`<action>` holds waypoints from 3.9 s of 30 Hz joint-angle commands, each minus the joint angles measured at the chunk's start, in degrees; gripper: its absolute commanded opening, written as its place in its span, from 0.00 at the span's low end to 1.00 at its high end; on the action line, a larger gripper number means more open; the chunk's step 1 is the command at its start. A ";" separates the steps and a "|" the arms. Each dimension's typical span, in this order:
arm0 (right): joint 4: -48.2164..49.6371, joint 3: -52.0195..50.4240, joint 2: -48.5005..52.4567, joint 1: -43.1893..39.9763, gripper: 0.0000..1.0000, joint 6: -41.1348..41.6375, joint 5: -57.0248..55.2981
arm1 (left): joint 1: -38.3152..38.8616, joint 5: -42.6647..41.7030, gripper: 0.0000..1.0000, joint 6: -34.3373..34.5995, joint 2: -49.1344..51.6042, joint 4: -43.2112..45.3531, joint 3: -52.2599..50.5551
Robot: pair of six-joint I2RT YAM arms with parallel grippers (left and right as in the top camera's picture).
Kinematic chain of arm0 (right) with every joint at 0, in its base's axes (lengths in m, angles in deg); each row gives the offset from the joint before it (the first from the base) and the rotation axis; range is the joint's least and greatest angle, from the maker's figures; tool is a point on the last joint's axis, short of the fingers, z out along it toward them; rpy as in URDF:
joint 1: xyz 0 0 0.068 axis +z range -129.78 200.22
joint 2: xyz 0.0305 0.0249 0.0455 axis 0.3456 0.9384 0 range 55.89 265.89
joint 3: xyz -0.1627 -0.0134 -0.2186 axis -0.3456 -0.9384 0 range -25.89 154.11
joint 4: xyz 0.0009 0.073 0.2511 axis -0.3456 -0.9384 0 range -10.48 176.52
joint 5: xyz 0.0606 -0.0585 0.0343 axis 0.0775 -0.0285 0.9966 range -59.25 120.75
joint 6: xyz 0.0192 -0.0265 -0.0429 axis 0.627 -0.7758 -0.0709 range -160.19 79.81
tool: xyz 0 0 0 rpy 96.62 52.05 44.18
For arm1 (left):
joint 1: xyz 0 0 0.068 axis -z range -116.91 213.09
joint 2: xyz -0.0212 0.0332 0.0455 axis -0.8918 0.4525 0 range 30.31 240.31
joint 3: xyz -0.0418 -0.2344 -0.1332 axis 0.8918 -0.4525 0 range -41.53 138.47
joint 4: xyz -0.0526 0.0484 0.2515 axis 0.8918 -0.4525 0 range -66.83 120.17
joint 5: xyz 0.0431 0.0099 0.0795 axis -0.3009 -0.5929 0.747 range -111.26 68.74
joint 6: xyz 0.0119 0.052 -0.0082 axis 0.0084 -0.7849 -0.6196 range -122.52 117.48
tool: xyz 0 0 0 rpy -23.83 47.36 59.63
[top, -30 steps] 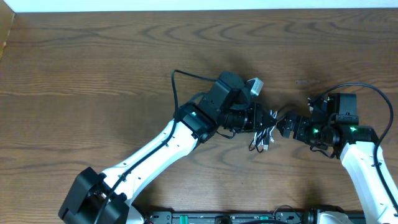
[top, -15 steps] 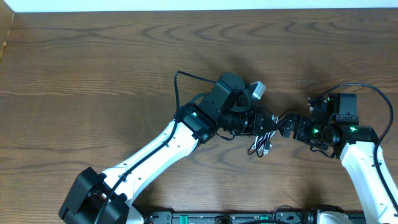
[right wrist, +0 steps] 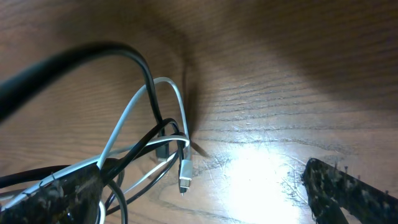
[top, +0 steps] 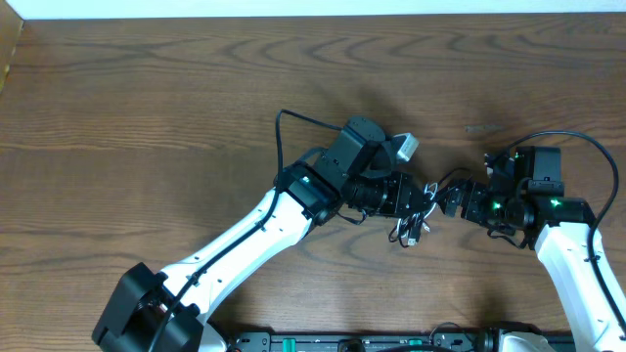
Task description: Untangle cables
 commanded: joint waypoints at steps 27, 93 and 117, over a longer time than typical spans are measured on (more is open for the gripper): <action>0.00 0.79 0.17 0.28 0.99 -0.46 0.11 | 0.02 5.99 0.08 -6.23 0.33 -1.09 0.04; 0.00 0.79 0.17 0.28 0.99 -0.46 0.11 | 0.02 6.58 0.07 -8.94 0.33 -5.99 0.04; 0.00 0.79 0.17 0.28 0.99 -0.46 0.11 | 0.02 6.60 0.08 -8.96 0.33 -6.58 0.04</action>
